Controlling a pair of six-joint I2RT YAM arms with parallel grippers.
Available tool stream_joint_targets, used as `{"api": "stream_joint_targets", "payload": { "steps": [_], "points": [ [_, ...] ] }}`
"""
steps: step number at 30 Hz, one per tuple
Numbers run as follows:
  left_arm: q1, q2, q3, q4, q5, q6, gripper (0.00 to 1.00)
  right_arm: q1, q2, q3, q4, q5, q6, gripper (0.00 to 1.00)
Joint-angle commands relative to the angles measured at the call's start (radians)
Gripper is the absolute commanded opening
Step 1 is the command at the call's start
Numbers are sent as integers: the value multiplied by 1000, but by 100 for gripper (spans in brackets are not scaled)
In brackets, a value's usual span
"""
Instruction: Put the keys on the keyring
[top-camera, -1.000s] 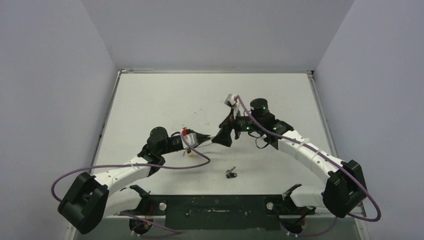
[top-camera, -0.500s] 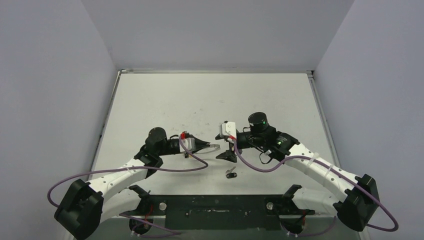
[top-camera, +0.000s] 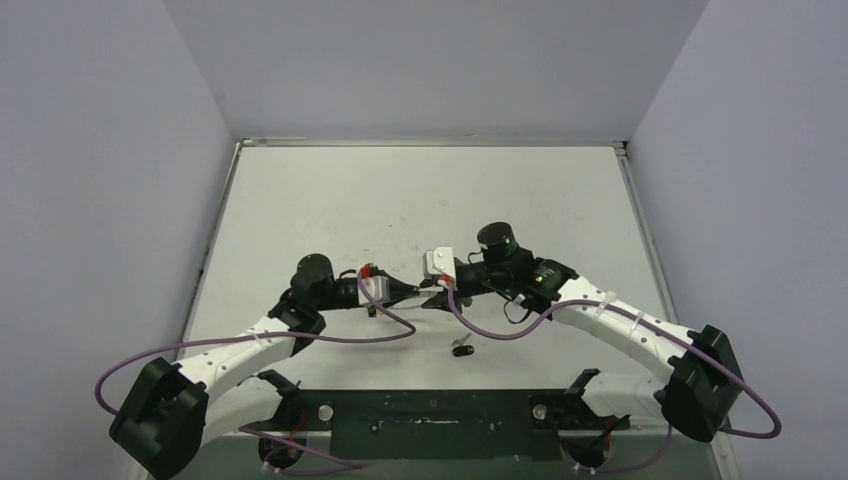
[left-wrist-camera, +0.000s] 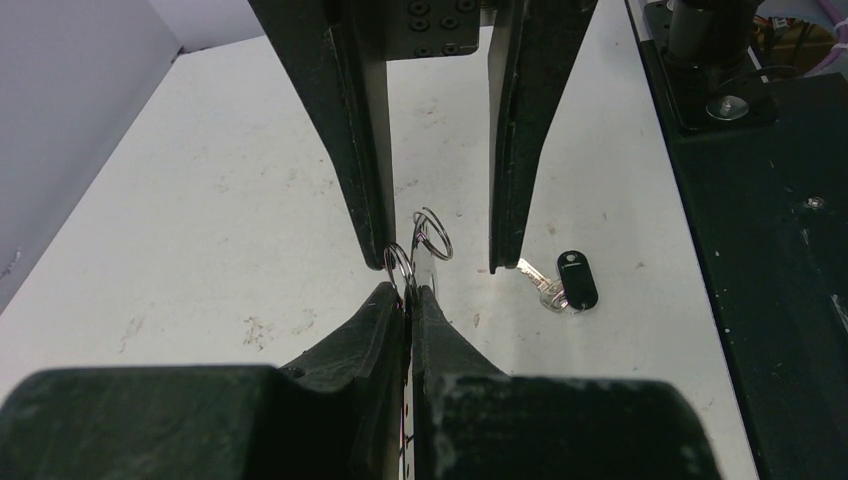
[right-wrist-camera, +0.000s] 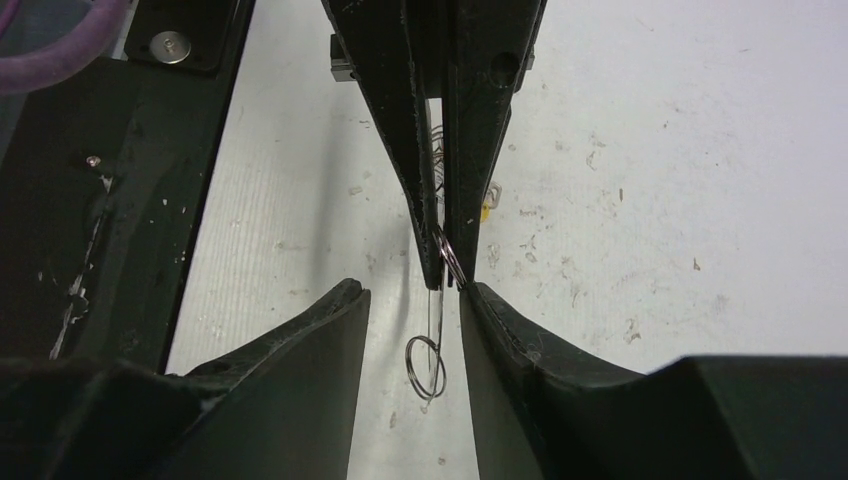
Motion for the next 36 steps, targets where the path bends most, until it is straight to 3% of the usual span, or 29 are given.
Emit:
{"api": "stream_joint_targets", "payload": {
  "steps": [1,11,25,36],
  "points": [
    [-4,1,17,39,32,-8,0,16,2,55,54,-16,-43,40],
    [-5,13,25,40,38,-7,0,18,-17,54,69,37,-56,47],
    [-7,25,28,43,35,-5,0,18,8,74,47,-23,-95,20],
    [-5,23,28,43,31,-10,0,18,35,97,10,-35,-109,17]
  ]
}}
